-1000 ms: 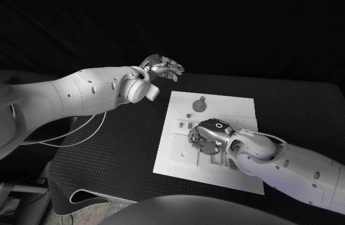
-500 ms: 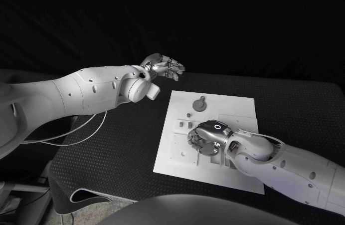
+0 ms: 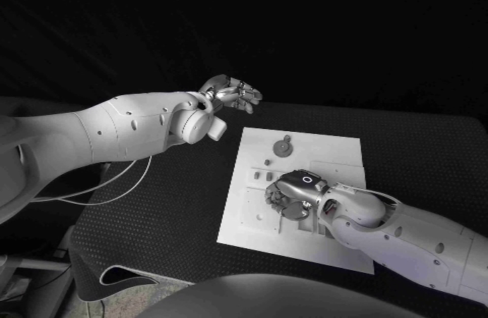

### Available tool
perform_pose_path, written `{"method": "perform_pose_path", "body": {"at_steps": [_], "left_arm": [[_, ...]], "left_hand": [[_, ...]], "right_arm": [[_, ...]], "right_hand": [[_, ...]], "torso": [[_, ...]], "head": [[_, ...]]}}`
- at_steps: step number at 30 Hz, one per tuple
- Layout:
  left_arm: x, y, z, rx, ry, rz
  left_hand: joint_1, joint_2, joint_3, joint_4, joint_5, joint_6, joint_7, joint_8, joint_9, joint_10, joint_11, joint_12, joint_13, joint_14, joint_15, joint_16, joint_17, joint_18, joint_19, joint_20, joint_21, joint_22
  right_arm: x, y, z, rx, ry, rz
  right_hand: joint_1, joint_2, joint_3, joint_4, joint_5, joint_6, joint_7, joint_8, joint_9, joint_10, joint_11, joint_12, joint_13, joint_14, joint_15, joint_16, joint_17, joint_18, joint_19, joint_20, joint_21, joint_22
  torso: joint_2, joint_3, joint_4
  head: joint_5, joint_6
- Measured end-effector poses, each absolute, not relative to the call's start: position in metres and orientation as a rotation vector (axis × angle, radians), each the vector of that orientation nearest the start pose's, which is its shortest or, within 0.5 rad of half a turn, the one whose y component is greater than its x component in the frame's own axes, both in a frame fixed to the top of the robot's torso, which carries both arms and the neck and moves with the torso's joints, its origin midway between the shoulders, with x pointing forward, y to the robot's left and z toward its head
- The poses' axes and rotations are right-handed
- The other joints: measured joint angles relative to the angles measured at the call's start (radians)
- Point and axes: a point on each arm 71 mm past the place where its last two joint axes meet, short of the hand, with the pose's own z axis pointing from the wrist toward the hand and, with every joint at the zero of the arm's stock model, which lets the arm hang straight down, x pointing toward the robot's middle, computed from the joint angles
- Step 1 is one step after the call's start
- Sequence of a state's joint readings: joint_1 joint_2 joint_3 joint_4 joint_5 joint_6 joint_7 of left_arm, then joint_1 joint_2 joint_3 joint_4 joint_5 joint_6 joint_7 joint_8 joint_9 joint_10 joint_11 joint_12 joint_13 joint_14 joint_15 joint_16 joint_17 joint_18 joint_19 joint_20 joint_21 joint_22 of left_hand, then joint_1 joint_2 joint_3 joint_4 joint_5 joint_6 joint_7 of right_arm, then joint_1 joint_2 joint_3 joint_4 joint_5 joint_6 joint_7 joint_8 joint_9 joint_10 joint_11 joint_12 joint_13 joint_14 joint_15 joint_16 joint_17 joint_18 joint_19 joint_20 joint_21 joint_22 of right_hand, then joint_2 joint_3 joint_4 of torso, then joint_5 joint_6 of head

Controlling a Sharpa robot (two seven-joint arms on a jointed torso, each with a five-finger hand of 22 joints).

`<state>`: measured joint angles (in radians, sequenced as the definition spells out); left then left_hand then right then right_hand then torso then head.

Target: Assemble the parts on the task board

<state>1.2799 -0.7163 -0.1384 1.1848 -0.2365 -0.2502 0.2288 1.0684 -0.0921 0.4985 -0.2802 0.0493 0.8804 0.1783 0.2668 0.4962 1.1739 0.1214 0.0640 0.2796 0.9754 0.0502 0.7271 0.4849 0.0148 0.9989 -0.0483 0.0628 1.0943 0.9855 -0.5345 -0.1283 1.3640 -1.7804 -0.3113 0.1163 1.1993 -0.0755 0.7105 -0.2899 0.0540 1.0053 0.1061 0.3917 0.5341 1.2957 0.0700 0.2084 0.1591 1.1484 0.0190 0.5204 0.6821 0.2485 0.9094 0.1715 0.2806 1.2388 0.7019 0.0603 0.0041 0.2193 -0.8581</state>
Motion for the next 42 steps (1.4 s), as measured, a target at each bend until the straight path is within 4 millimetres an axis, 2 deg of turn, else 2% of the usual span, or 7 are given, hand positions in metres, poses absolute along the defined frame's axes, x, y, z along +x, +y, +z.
{"method": "perform_pose_path", "body": {"at_steps": [5,9,13,19,28,37,42], "left_arm": [[0.549,0.246,-0.196,-0.920,1.594,-1.196],[0.549,0.247,-0.195,-0.921,1.594,-1.195],[0.549,0.247,-0.195,-0.922,1.594,-1.194],[0.549,0.248,-0.195,-0.923,1.594,-1.193],[0.549,0.250,-0.196,-0.925,1.593,-1.189],[0.549,0.256,-0.196,-0.930,1.587,-1.177],[0.550,0.257,-0.196,-0.932,1.585,-1.174]], "left_hand": [[0.000,0.000,0.000,0.000,0.000,0.000,0.000,0.000,0.000,0.000,0.000,0.000,0.000,0.000,0.000,0.000,0.000,0.000,0.000,0.000,0.000,0.000],[0.000,0.000,-0.003,0.003,0.000,0.000,0.000,0.000,0.000,0.000,0.000,0.000,0.000,0.000,0.000,0.000,0.000,0.000,0.000,0.000,0.000,-0.001],[0.000,0.000,-0.003,0.003,0.000,0.000,0.000,0.000,-0.001,0.000,0.000,0.000,0.000,0.000,0.000,0.000,0.000,0.000,0.000,0.000,0.000,-0.001],[0.000,0.000,-0.003,0.003,0.000,-0.004,0.004,0.000,-0.001,0.000,0.000,0.000,0.000,0.000,0.000,0.000,0.000,0.000,0.000,0.000,0.000,-0.002],[0.000,0.000,-0.003,0.003,0.000,-0.004,0.004,0.000,-0.001,0.000,0.000,0.000,0.000,0.000,0.000,0.000,0.001,0.000,0.000,0.000,0.000,-0.003],[0.000,0.000,-0.003,0.003,0.000,-0.004,0.004,0.000,-0.001,0.000,0.000,0.000,0.000,0.000,0.000,0.000,0.001,0.000,0.000,0.000,0.000,-0.004],[0.000,0.000,-0.003,0.003,0.000,-0.004,0.004,0.000,-0.001,0.000,0.000,0.000,0.000,0.000,0.000,0.000,0.002,0.000,0.000,0.000,0.000,-0.004]], "right_arm": [[0.415,-0.070,-0.311,-0.689,1.691,0.913],[0.415,-0.074,-0.312,-0.673,1.693,0.914],[0.414,-0.076,-0.313,-0.661,1.691,0.926],[0.411,-0.077,-0.313,-0.645,1.686,0.936],[0.413,-0.086,-0.299,-0.619,1.641,0.937],[0.441,-0.115,-0.231,-0.580,1.515,0.880],[0.454,-0.138,-0.210,-0.573,1.520,0.812]], "right_hand": [[-0.015,-0.011,0.000,0.000,0.000,-0.012,0.009,-0.005,0.003,-0.009,0.008,-0.019,0.000,-0.005,0.005,-0.019,0.004,0.000,-0.004,0.004,-0.012,0.001],[-0.060,-0.056,-0.033,0.004,0.000,-0.063,0.031,-0.038,-0.006,-0.050,0.016,-0.041,0.000,-0.022,0.021,-0.037,0.004,0.000,-0.021,0.010,-0.026,0.003],[-0.075,-0.086,-0.074,0.002,0.000,-0.096,0.050,-0.063,-0.018,-0.098,0.047,-0.081,-0.017,-0.057,0.039,-0.064,0.004,0.000,-0.039,0.009,-0.027,0.024],[-0.068,-0.108,-0.083,0.006,0.000,-0.124,0.053,-0.082,-0.028,-0.158,0.082,-0.113,-0.029,-0.091,0.055,-0.089,0.010,0.000,-0.078,0.017,-0.035,0.046],[-0.066,-0.121,-0.085,0.009,0.000,-0.130,0.055,-0.086,-0.031,-0.160,0.084,-0.113,-0.026,-0.096,0.060,-0.096,0.018,0.000,-0.082,0.014,-0.039,0.059],[-0.058,-0.113,-0.085,0.009,0.000,-0.130,0.055,-0.086,-0.033,-0.125,0.056,-0.093,-0.009,-0.064,0.035,-0.082,0.041,0.000,-0.059,0.009,-0.023,0.070],[-0.058,-0.113,-0.087,0.010,0.000,-0.140,0.055,-0.092,-0.037,-0.109,0.048,-0.085,0.000,-0.046,0.025,-0.074,0.053,0.000,-0.041,0.009,-0.016,0.070]], "torso": [[0.000,-0.0002,-0.0004],[0.000,-0.0002,-0.0006],[0.000,-0.0002,-0.0008],[0.000,0.0004,-0.0008],[0.000,0.0010,-0.0017],[-0.001,0.0015,-0.0026],[-0.001,0.0008,-0.0042]], "head": [[0.000,0.000],[-0.002,0.002],[-0.003,0.004],[-0.006,0.007],[-0.014,0.017],[-0.040,0.042],[-0.055,0.058]]}}
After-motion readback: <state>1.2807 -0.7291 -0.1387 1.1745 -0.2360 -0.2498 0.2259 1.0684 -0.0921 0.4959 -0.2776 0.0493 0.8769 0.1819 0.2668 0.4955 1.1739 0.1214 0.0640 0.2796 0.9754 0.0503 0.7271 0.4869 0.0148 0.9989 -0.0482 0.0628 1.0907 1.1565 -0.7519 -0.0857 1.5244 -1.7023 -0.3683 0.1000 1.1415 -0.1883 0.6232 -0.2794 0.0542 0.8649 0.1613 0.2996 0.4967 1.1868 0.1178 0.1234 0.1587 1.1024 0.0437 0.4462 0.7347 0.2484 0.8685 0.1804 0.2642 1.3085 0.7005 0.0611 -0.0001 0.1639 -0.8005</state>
